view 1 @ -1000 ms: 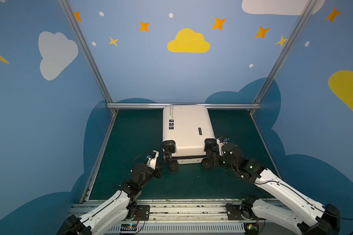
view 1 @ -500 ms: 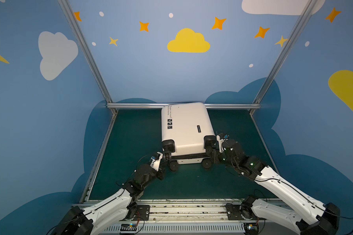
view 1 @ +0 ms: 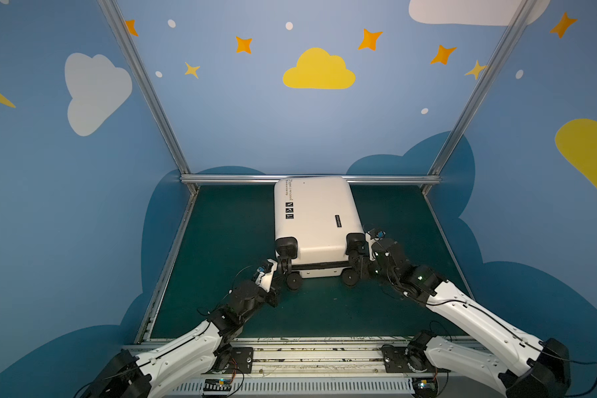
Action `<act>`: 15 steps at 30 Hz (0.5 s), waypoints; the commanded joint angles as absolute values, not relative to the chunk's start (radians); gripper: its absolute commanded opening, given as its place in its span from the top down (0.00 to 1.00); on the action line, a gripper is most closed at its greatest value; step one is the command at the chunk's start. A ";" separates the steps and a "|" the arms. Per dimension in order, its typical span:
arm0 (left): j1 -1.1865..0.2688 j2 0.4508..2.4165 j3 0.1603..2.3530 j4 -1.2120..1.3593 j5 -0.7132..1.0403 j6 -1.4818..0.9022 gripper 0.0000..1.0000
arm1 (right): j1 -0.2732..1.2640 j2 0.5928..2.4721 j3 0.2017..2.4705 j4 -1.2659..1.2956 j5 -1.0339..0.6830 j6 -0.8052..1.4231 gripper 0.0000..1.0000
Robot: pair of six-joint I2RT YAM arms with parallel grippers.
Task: Pack the luggage
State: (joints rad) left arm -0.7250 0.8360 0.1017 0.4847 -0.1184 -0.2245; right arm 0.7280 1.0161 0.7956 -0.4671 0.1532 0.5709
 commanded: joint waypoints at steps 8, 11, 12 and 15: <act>-0.888 1.028 0.164 0.610 -0.059 -0.195 0.97 | 0.747 1.040 0.792 -0.346 0.054 0.572 1.00; -0.929 1.102 0.201 0.650 -0.072 -0.182 0.97 | 0.748 1.042 0.792 -0.345 0.052 0.574 1.00; -0.941 1.129 0.215 0.665 -0.074 -0.178 0.97 | 0.749 1.042 0.792 -0.344 0.052 0.574 1.00; -0.979 1.214 0.257 0.707 -0.077 -0.171 0.98 | 0.751 1.042 0.792 -0.342 0.051 0.574 1.00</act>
State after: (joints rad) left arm -0.9089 1.1553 0.2169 0.6514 -0.2401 -0.2085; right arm 0.7280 1.0271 0.7948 -0.4641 0.1562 0.5850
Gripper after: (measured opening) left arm 0.047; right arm 0.390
